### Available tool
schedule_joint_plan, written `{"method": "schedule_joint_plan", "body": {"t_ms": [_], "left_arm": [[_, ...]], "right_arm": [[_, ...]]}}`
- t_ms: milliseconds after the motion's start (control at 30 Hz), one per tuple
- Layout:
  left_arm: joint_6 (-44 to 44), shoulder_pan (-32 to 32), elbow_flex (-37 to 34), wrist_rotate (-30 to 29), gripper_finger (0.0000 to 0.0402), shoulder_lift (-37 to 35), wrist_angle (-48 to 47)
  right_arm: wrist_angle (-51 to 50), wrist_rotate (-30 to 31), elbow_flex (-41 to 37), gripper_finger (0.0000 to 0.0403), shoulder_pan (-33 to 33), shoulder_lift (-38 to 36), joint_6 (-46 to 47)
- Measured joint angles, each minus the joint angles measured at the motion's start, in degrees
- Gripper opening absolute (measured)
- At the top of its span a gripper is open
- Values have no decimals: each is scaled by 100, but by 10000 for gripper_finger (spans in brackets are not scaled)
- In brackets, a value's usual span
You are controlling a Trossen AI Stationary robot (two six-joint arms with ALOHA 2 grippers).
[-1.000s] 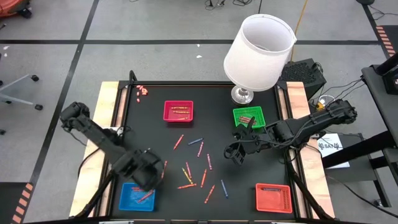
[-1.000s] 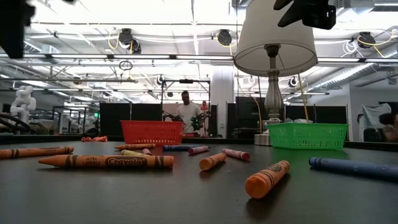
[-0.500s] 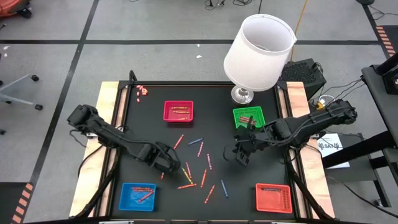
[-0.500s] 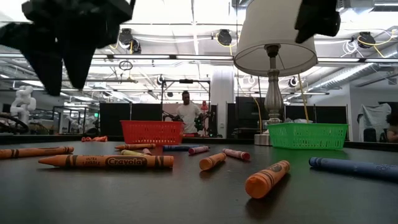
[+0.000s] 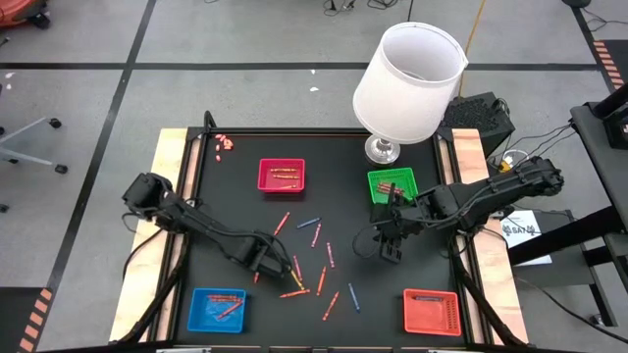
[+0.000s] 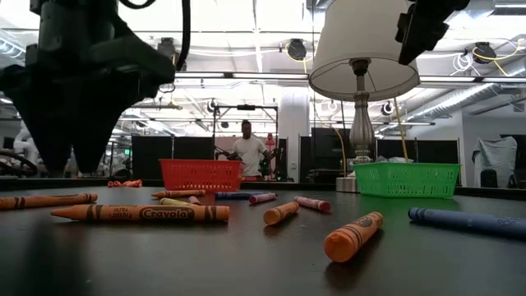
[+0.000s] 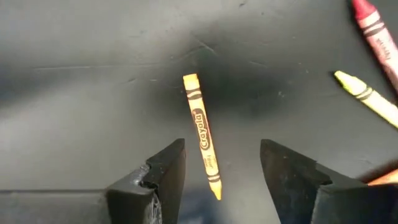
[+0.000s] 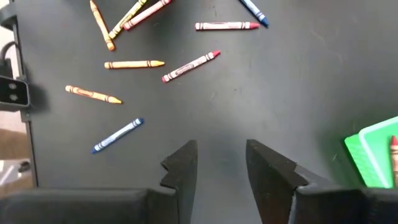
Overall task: Sort crayons
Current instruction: Put the orange crayon into the blue basket
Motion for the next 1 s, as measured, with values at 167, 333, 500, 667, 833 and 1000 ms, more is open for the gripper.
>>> {"method": "schedule_joint_plan", "body": {"t_ms": [167,333,500,667,833,1000], "left_arm": [[173,29,-2,189,200,34,-12],[236,83,-244,257,200,34,201],[282,107,-659,502,200,36,801],[322,112,-804,599,183,5,1007],[414,111,-807,623,127,10,1096],[466,106,-809,569,66,12,1166]], "right_arm": [[-5,2,0,121,0,0,-178],[-11,2,0,121,1,0,-258],[-11,2,0,121,0,0,-280],[-15,2,0,121,3,0,-299],[-13,2,0,121,4,0,-324],[28,2,0,121,4,0,-441]]}}
